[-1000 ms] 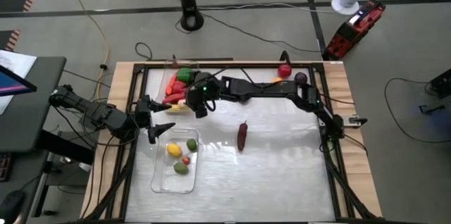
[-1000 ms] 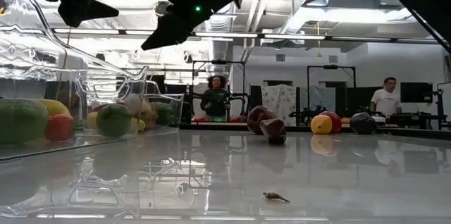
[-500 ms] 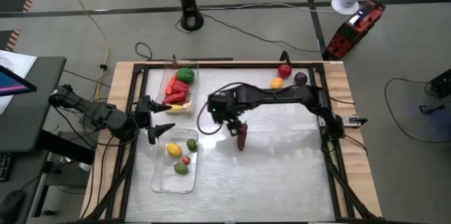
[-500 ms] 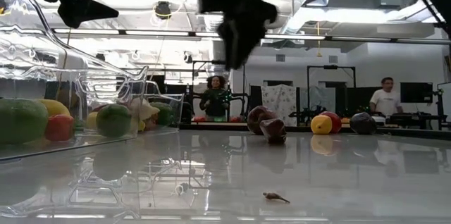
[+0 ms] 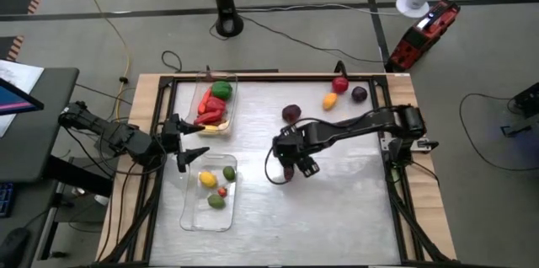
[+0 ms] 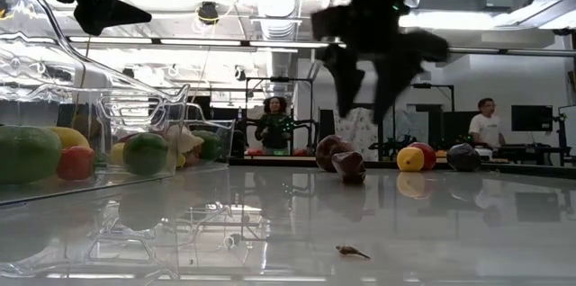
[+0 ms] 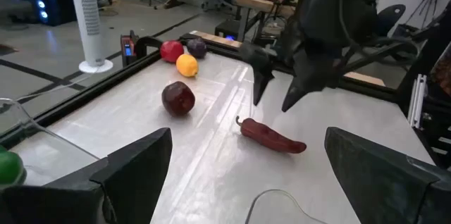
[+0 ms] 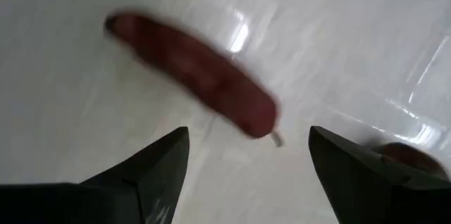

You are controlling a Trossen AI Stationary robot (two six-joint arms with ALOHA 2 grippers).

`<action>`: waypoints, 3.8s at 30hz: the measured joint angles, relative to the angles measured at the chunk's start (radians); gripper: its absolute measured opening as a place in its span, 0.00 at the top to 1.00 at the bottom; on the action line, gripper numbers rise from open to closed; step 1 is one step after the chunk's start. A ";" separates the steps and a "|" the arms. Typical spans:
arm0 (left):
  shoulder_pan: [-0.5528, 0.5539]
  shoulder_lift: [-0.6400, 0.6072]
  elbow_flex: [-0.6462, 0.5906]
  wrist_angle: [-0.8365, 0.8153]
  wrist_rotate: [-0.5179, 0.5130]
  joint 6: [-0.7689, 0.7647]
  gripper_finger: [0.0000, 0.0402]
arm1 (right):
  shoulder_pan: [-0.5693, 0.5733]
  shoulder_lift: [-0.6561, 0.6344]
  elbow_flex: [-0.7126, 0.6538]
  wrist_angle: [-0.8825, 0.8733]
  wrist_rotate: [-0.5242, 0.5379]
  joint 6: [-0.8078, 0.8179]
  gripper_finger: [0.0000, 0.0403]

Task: Sort produce into baskets
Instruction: Put the red chili pepper into the top transparent bin

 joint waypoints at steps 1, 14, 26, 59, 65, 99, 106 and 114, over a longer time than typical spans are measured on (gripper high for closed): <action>0.000 0.000 0.000 0.000 0.000 0.000 0.10 | 0.003 0.008 -0.011 -0.005 0.001 -0.013 0.19; 0.000 0.000 0.000 -0.001 -0.005 0.002 0.10 | 0.008 0.167 0.018 0.026 0.128 -0.198 0.19; 0.000 0.000 0.000 -0.001 -0.005 0.002 0.10 | -0.007 0.168 0.022 0.018 0.087 -0.284 0.37; 0.000 0.000 0.000 0.001 -0.004 -0.008 0.10 | -0.138 0.163 0.291 0.204 0.421 -0.367 0.58; 0.000 0.000 0.000 0.010 -0.036 -0.007 0.10 | -0.197 0.167 0.292 0.591 0.266 -0.527 0.57; -0.002 0.000 0.012 0.058 0.086 0.049 0.10 | -0.314 0.075 0.294 0.631 -0.174 -0.096 0.27; -0.002 0.079 0.012 -0.093 0.169 -0.034 0.11 | -0.281 -0.002 0.194 0.267 -0.175 0.068 0.29; 0.012 0.256 0.229 -0.351 0.096 -0.063 0.15 | -0.169 -0.223 -0.156 0.544 -0.039 0.153 0.29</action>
